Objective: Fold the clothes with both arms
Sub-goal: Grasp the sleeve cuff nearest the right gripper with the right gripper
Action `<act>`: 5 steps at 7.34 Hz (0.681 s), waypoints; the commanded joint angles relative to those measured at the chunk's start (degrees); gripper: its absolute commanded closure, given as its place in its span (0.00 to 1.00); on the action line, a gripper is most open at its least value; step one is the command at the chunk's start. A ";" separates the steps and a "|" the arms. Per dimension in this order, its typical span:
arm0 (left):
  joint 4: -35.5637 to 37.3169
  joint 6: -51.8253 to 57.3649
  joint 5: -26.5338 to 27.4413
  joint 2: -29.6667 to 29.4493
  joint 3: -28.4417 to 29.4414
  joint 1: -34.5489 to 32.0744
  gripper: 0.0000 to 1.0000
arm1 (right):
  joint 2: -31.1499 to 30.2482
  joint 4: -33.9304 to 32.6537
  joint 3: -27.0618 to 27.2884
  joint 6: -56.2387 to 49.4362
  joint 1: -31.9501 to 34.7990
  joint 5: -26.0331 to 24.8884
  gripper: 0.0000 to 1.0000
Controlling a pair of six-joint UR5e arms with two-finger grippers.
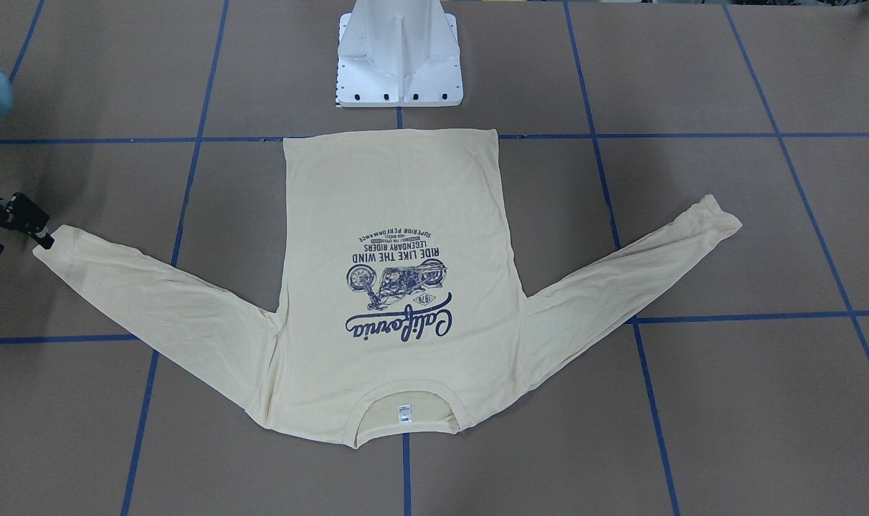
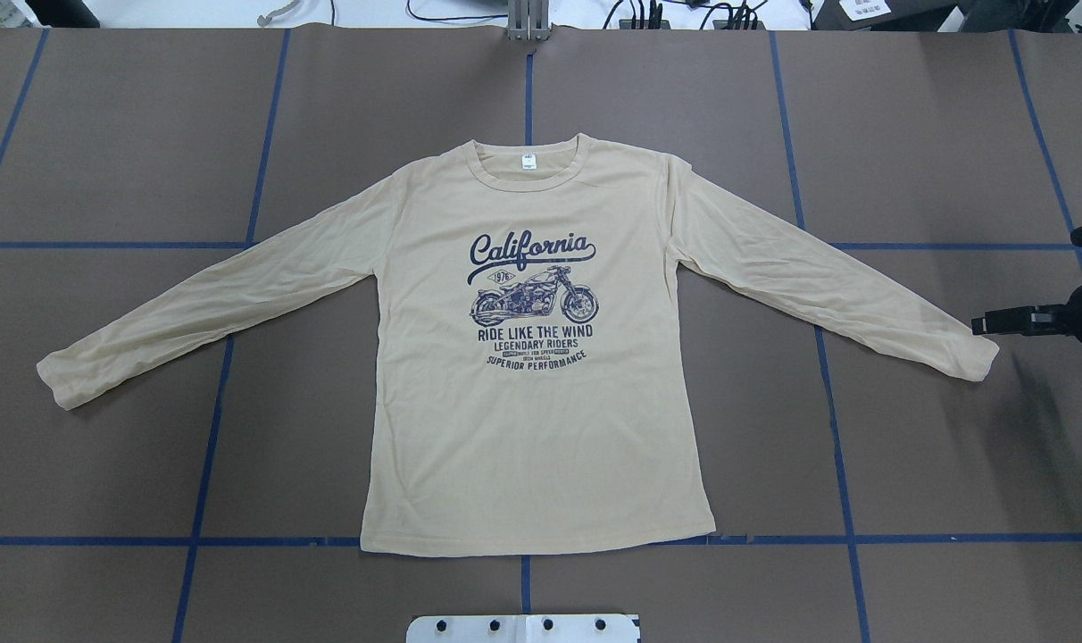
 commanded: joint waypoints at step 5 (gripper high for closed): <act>0.00 0.02 -0.03 0.29 0.08 0.00 0.00 | -1.01 2.23 -1.19 1.20 -4.72 -4.63 0.25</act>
